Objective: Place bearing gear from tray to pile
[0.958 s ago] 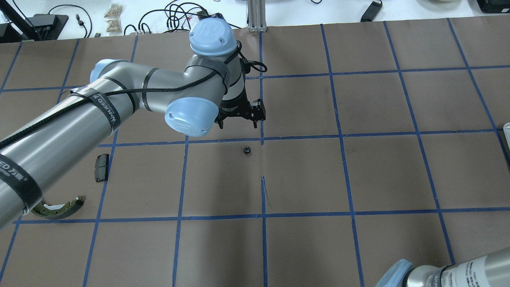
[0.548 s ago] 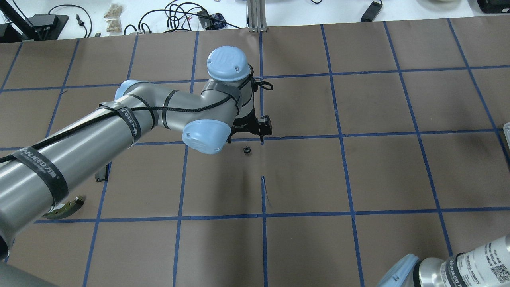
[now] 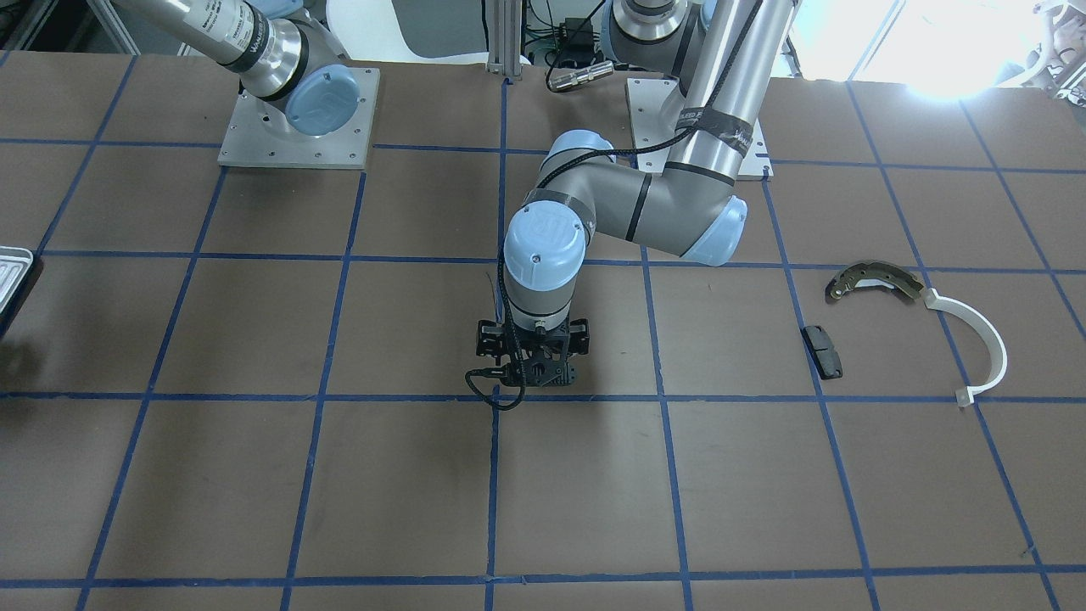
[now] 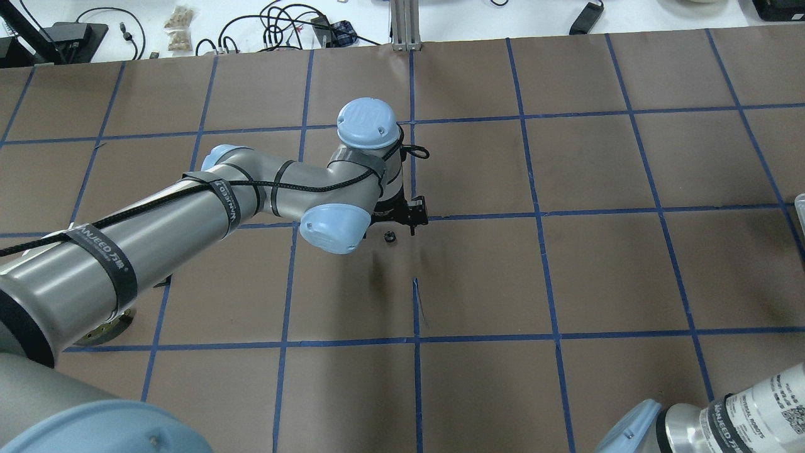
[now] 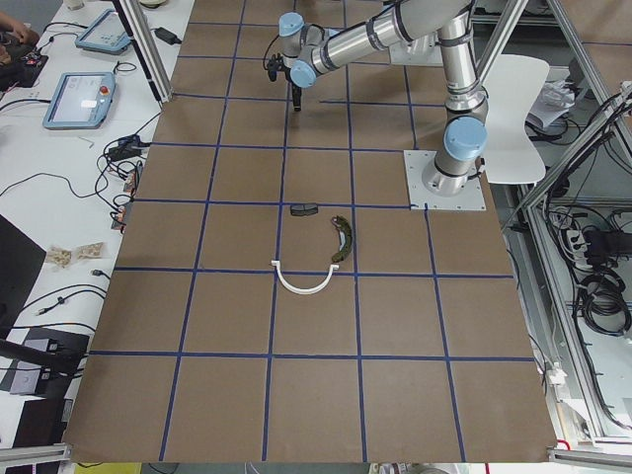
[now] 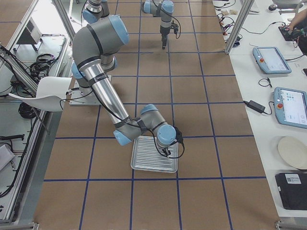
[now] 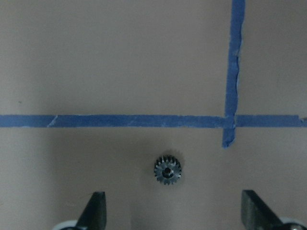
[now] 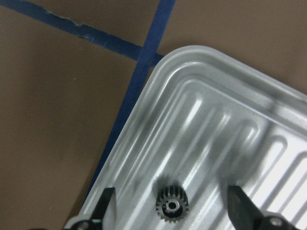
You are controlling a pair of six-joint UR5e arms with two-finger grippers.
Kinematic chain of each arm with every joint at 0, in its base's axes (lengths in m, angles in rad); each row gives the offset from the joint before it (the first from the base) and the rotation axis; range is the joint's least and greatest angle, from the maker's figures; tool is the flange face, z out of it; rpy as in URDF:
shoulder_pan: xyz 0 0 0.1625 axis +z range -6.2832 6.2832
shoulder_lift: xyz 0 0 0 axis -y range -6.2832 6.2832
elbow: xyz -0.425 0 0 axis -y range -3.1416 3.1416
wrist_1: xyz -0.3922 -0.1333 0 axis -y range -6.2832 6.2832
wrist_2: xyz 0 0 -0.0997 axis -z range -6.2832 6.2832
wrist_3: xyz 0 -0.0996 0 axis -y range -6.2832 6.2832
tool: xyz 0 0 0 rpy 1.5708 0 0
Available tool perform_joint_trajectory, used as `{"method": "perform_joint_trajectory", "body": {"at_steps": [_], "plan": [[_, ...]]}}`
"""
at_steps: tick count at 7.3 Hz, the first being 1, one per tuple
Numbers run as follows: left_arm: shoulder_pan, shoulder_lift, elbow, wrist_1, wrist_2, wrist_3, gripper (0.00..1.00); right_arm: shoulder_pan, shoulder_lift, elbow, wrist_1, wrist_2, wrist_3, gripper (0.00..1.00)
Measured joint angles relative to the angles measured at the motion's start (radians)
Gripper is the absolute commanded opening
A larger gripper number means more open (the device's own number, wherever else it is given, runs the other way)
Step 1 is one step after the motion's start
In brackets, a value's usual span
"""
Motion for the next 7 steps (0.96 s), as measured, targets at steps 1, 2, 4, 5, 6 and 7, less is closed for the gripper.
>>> {"method": "perform_joint_trajectory", "body": {"at_steps": [1,2,4,5,6,7], "plan": [[0.0,-0.013,0.002,0.005,0.021,-0.003,0.89,0.0,0.001,0.008,-0.007,0.0,0.002,0.25],[0.0,-0.027,0.005,0.008,0.031,-0.006,0.8,0.0,0.001,0.012,-0.01,-0.001,0.003,0.14],[0.0,-0.045,0.006,0.026,0.03,-0.027,0.53,0.0,-0.001,0.012,-0.011,-0.002,0.001,0.08],[0.0,-0.05,0.004,0.034,0.027,-0.054,0.28,0.0,-0.004,0.01,-0.008,-0.004,0.0,0.08],[-0.001,-0.051,0.002,0.039,0.026,-0.073,0.16,0.001,-0.016,0.006,0.003,-0.005,0.003,0.08],[-0.002,-0.05,0.001,0.042,0.024,-0.083,0.11,0.005,-0.055,0.004,0.042,-0.005,0.021,0.09]]}}
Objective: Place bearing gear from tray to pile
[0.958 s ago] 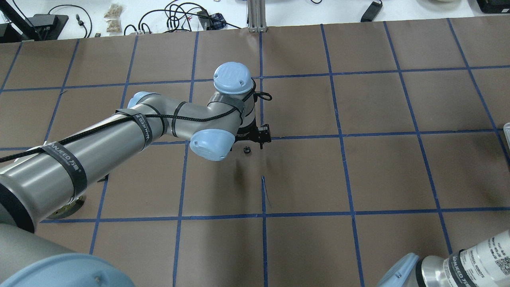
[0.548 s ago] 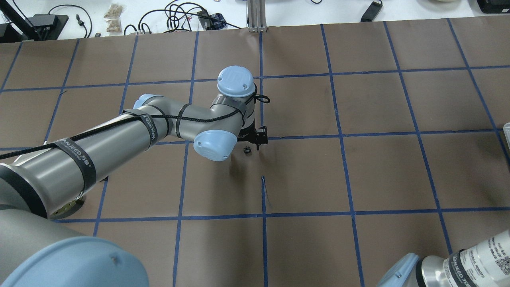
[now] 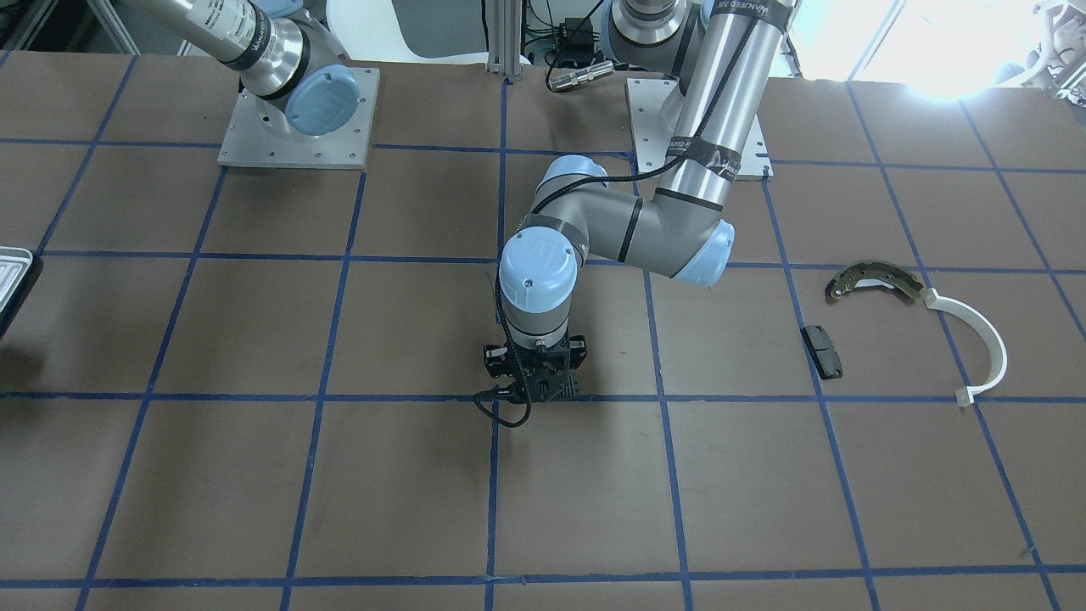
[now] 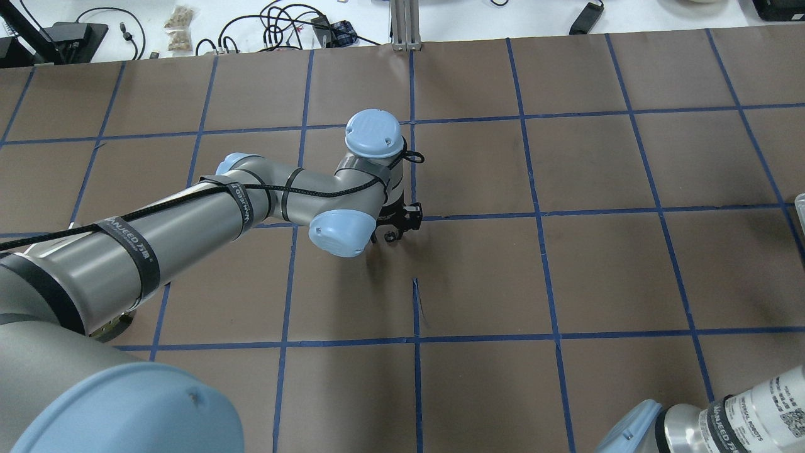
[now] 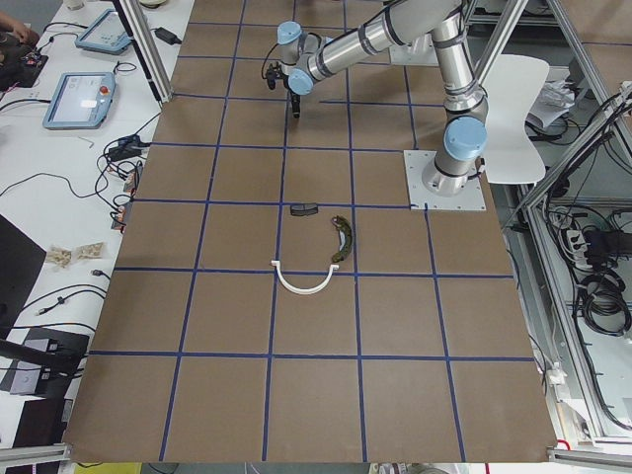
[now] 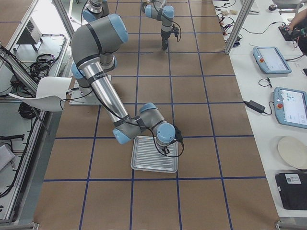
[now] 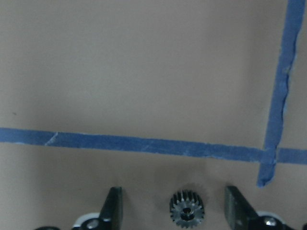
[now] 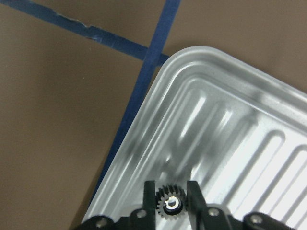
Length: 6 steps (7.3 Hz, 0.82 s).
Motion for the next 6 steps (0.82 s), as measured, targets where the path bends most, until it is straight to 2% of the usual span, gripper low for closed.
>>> {"method": "perform_joint_trajectory", "body": {"at_steps": [1,3,5,6], "plan": [[-0.002,0.002,-0.001,0.001,-0.001,-0.003,0.11,0.014,-0.064,0.001,0.073,0.0,0.055,0.09],[0.007,0.025,0.0,-0.004,0.0,0.02,0.11,0.113,-0.213,0.004,0.261,-0.011,0.279,0.09],[0.073,0.075,-0.025,-0.015,0.005,0.159,0.11,0.285,-0.352,0.013,0.432,-0.012,0.614,0.08],[0.15,0.112,-0.06,-0.017,0.005,0.282,0.11,0.392,-0.396,0.027,0.473,-0.007,0.802,0.08]]}}
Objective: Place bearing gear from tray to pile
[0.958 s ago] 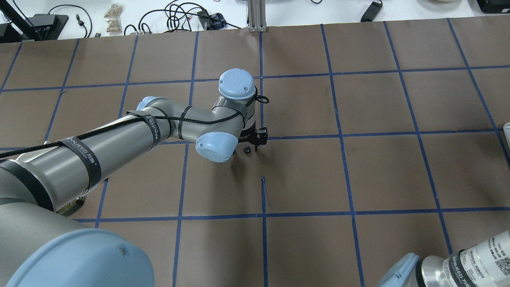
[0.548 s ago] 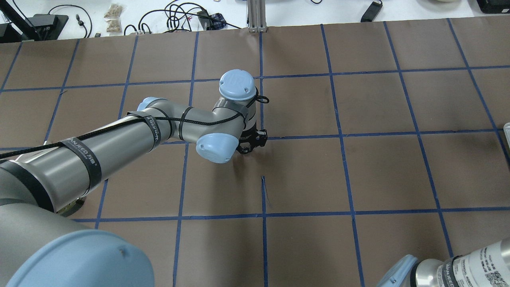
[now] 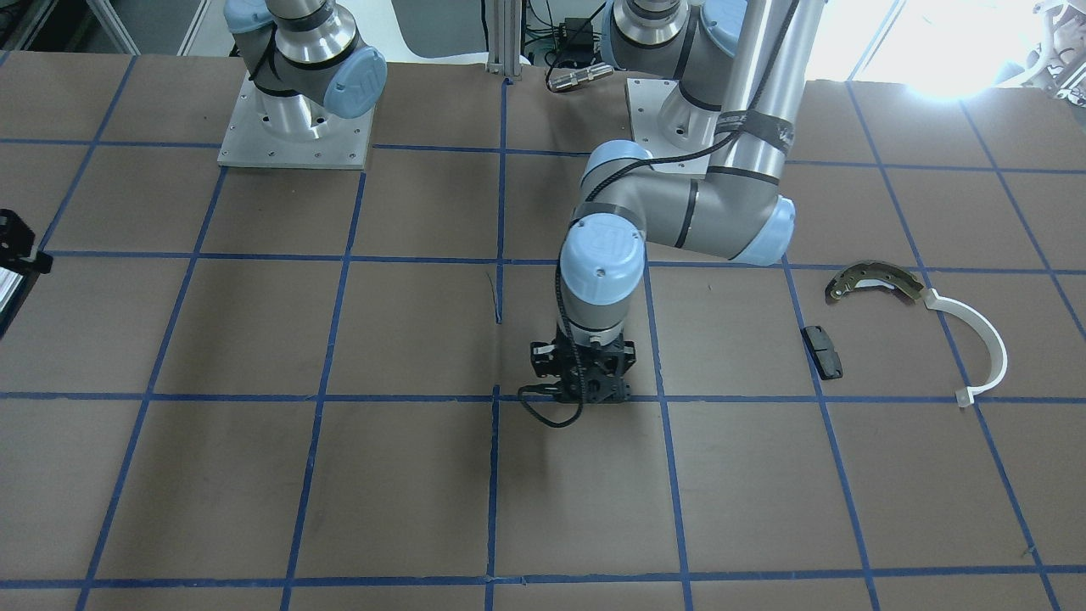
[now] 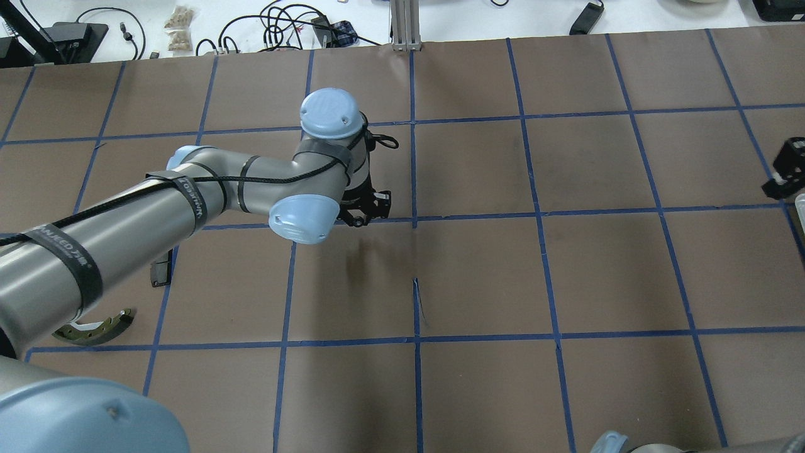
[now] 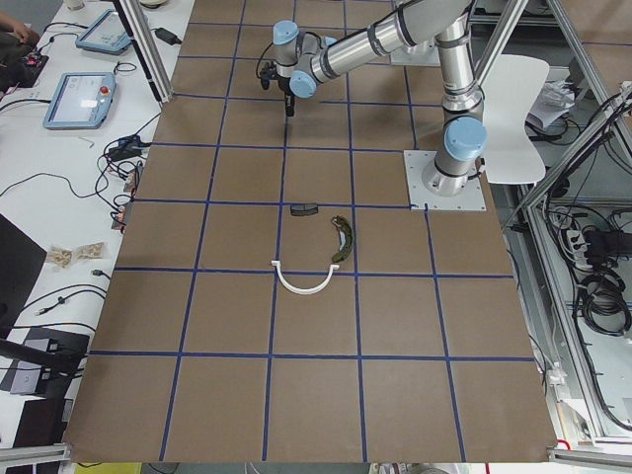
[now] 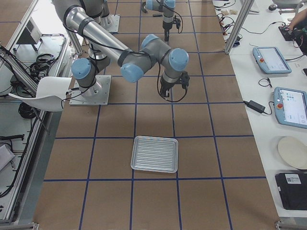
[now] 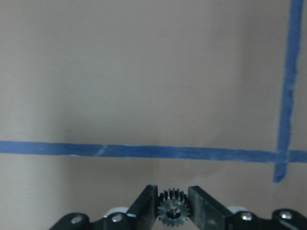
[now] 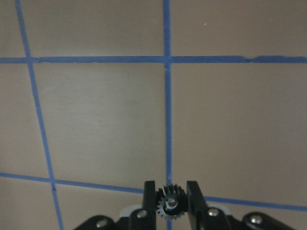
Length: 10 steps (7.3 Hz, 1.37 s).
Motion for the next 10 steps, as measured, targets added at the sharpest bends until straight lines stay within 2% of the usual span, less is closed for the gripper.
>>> {"method": "perform_joint_trajectory", "body": {"at_steps": [1,3,6,7,8,9,10], "plan": [[0.108,0.04,-0.048,0.001,-0.001,0.159,0.11,0.12,-0.026,0.012,0.008,0.005,0.194,0.08],[0.337,0.106,-0.143,0.011,0.001,0.449,0.11,0.394,-0.016,0.021,-0.08,0.029,0.59,0.08],[0.59,0.132,-0.181,0.08,0.066,0.737,0.13,0.737,0.163,0.024,-0.389,0.049,1.041,0.06],[0.669,0.116,-0.181,0.119,0.073,0.824,0.34,0.816,0.244,0.025,-0.487,0.041,1.117,0.06],[0.717,0.096,-0.183,0.166,0.074,0.877,0.91,0.873,0.327,0.024,-0.578,0.032,1.155,0.17],[0.738,0.079,-0.182,0.195,0.072,0.9,1.0,0.907,0.387,0.023,-0.647,0.026,1.175,0.97],[0.745,0.07,-0.179,0.203,0.057,0.902,1.0,0.922,0.415,0.023,-0.678,0.024,1.183,1.0]]}}
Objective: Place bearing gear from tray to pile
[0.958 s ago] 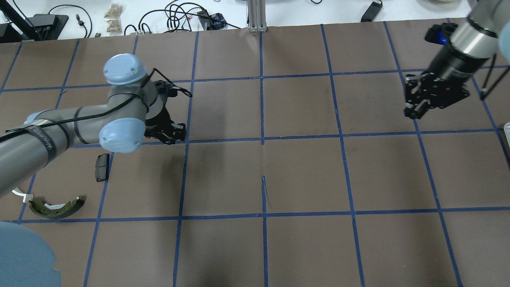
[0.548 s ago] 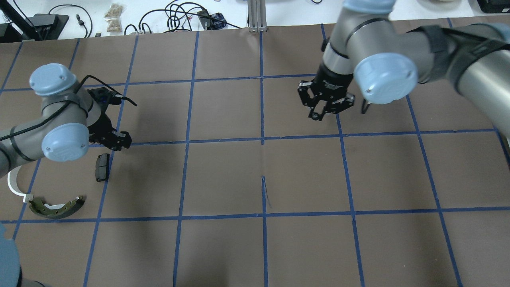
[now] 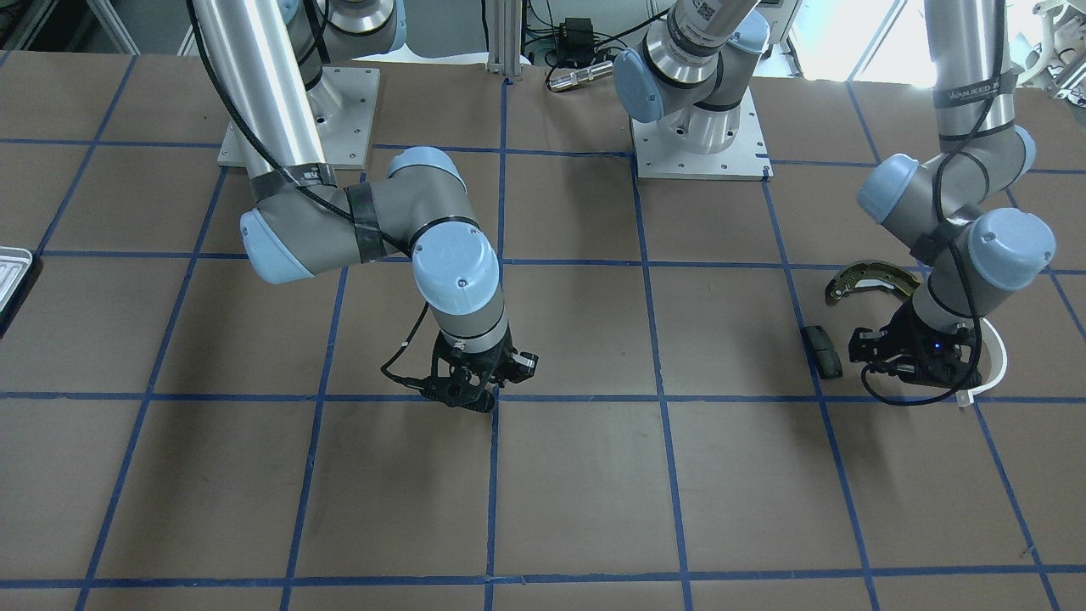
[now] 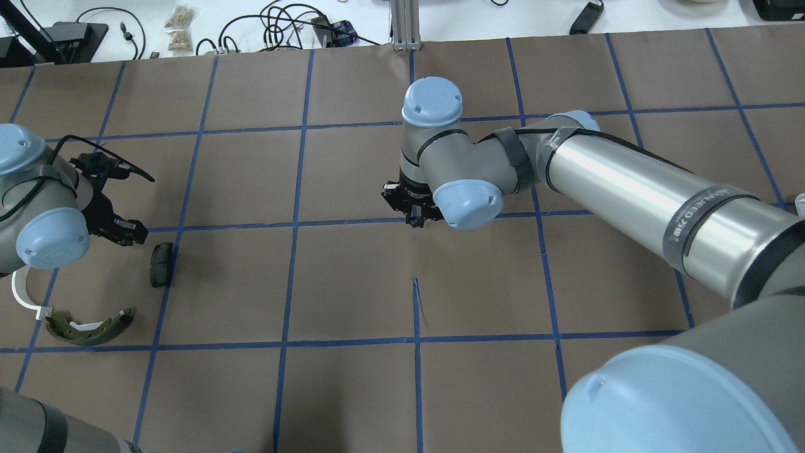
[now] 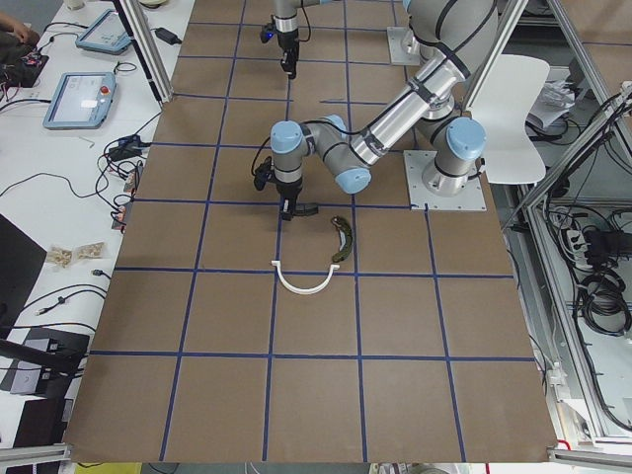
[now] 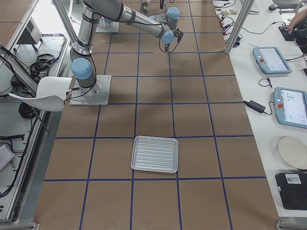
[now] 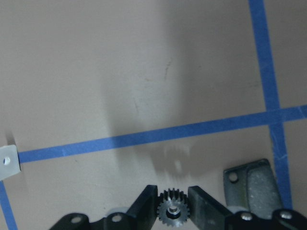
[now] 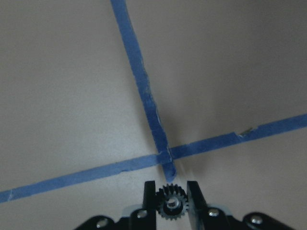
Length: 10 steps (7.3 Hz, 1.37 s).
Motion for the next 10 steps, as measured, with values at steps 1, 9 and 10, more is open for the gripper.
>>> {"method": "perform_joint_trajectory", "body": {"at_steps": [1,9,10], "plan": [[-0.001,0.004,0.002,-0.003,-0.024,-0.008,1.0,0.001,0.005,-0.005,-0.005,-0.002,0.002,1.0],[-0.541,0.058,0.041,-0.088,-0.045,-0.593,1.0,-0.324,-0.316,-0.325,0.658,-0.155,-0.404,1.0],[-0.635,0.035,0.074,-0.092,-0.06,-0.716,1.0,-0.327,-0.375,-0.286,0.674,-0.165,-0.416,1.0]]}}
